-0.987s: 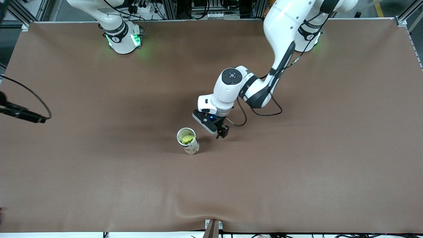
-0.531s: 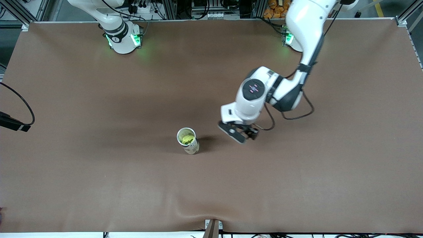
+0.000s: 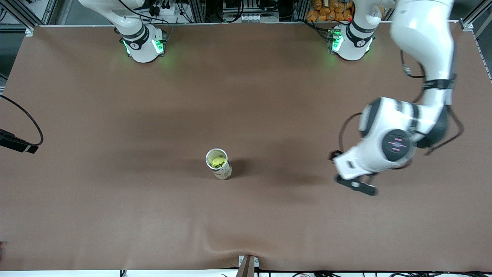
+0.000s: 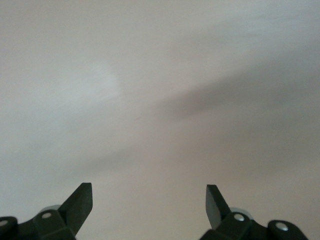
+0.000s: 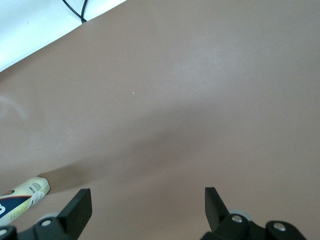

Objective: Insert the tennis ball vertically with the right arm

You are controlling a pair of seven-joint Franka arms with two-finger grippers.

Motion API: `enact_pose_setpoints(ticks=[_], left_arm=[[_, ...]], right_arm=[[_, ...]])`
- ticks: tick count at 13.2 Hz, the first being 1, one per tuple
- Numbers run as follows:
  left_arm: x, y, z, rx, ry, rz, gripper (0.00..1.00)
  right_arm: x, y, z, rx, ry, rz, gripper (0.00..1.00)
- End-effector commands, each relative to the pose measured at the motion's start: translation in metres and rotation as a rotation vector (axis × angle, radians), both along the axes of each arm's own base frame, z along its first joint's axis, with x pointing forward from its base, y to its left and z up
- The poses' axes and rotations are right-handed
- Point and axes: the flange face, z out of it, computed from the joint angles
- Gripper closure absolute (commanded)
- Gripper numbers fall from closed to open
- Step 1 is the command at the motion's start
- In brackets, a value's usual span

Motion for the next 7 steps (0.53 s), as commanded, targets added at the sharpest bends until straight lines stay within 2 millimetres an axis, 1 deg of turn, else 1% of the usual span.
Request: enact_pose_setpoints(ticks=[1,3,4,5,6,7], left_arm=[[0.000,0.038,0.035,-0.006,0.001,0.090,0.00],[-0.005,0.066,0.064,0.005,-0.002,0.207,0.00],[-0.010,0.079,0.078,0.010,0.005,0.232,0.00],[-0.014,0.085,0.089,0.014,0.012,0.241,0.00],[-0.022,0.099,0.107,0.020,0.028,0.265,0.00],[-0.029,0.113,0.138,0.019,-0.001,0.289,0.00]], right_arm=[[-0.003,0.017,0.004,0.022,-0.004,0.028,0.00],[-0.002,0.031,0.002,0.019,0.001,0.042,0.00],[-0.004,0.034,-0.001,0.021,0.005,0.044,0.00],[-0.014,0.034,0.003,0.027,-0.004,0.049,0.00],[-0.031,0.034,0.003,0.038,-0.027,0.048,0.00],[-0.045,0.040,0.001,0.045,-0.052,0.053,0.00]])
